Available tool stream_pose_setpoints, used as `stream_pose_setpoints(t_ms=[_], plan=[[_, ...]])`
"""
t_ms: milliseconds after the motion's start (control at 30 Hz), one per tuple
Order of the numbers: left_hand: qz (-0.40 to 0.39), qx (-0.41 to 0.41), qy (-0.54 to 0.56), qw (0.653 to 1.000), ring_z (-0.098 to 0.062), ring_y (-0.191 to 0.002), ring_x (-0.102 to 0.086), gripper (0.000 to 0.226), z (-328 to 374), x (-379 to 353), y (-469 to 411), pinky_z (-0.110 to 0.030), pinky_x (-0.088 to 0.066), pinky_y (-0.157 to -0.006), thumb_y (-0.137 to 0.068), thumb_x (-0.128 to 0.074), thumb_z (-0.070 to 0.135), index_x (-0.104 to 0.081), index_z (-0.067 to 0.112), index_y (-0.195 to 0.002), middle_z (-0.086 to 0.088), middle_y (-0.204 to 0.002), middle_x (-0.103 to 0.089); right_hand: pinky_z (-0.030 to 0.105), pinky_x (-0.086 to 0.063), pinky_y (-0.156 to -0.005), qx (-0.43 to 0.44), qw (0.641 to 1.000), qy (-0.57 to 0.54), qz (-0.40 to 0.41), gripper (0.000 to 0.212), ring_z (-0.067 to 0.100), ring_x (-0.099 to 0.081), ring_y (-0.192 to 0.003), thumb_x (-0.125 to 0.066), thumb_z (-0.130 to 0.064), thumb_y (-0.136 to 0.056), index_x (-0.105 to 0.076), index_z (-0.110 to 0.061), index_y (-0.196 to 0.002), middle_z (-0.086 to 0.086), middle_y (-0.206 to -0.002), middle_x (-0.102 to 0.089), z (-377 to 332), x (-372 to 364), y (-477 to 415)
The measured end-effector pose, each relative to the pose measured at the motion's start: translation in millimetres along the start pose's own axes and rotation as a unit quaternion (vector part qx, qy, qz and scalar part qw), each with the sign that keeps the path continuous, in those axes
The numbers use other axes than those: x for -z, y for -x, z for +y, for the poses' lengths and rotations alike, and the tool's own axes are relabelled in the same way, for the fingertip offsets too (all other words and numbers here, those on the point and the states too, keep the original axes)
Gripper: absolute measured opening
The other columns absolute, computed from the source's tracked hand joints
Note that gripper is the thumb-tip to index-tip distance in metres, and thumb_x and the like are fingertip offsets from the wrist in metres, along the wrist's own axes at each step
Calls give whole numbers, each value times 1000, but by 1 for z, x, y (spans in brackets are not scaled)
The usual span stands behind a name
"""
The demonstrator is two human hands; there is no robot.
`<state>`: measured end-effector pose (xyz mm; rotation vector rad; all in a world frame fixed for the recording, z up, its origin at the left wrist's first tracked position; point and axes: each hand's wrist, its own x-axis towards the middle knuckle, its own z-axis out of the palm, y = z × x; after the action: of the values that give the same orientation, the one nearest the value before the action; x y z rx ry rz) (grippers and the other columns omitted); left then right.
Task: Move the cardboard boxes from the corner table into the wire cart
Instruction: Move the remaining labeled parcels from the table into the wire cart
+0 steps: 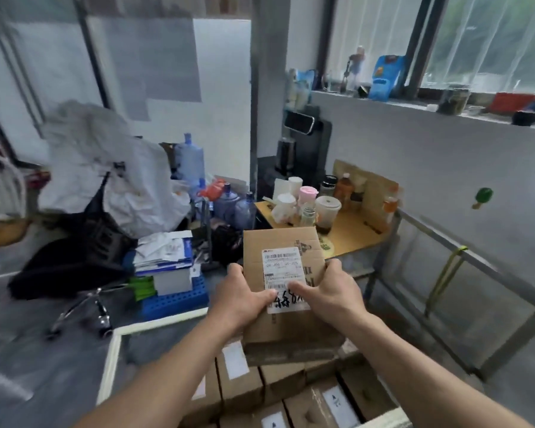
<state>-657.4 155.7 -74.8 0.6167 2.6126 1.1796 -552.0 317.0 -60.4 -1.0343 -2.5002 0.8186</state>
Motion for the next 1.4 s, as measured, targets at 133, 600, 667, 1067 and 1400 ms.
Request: stream_pose_setpoints(t_ms=[133,600,667,1067,1400], plan=[[55,68,-8,996,-12,-89,-57,70,-50,30,13,-22,-42,-63,-73,-83,52,-40,22,-120,8,-107,-57,26,-44,-56,57,996,-8,-66,63,5,-57,-76,-80,-67,-68,-44,-27,-100,-15,-88,-57,-34,-52,2],[45,199,4,979,-13,-97,-64,72,-235,49,51,-32,-55,-83,-71,-85,44,-46,22,-127,8,-115,-64,30,-50,-63,92,970,32,-224,58,4,-57,-79,-77,-65,-68,-42,-31,-98,-14,-90,-59,-62,-231,61],[27,214,6,976,-12,-98,-64,72,-265,39,50,-31,-56,-82,-72,-85,44,-45,24,-128,9,-118,-66,27,-50,-61,73,968,25,-239,59,2,-57,-79,-80,-64,-68,-42,-32,-100,-15,-91,-59,-52,-260,68],[-60,293,-18,954,-14,-103,-63,70,-425,-34,58,-25,-49,-79,-78,-82,35,-40,21,-132,4,-126,-62,37,-60,-80,-10,948,42,-315,66,11,-65,-93,-81,-63,-70,-39,-32,-110,-12,-104,-63,22,-426,114],[-110,351,-7,930,-12,-101,-65,68,-495,-87,87,-17,-46,-75,-78,-83,26,-40,23,-130,5,-125,-66,23,-50,-66,-30,921,49,-385,63,5,-62,-86,-79,-55,-75,-37,-32,-115,-15,-105,-61,75,-489,149]])
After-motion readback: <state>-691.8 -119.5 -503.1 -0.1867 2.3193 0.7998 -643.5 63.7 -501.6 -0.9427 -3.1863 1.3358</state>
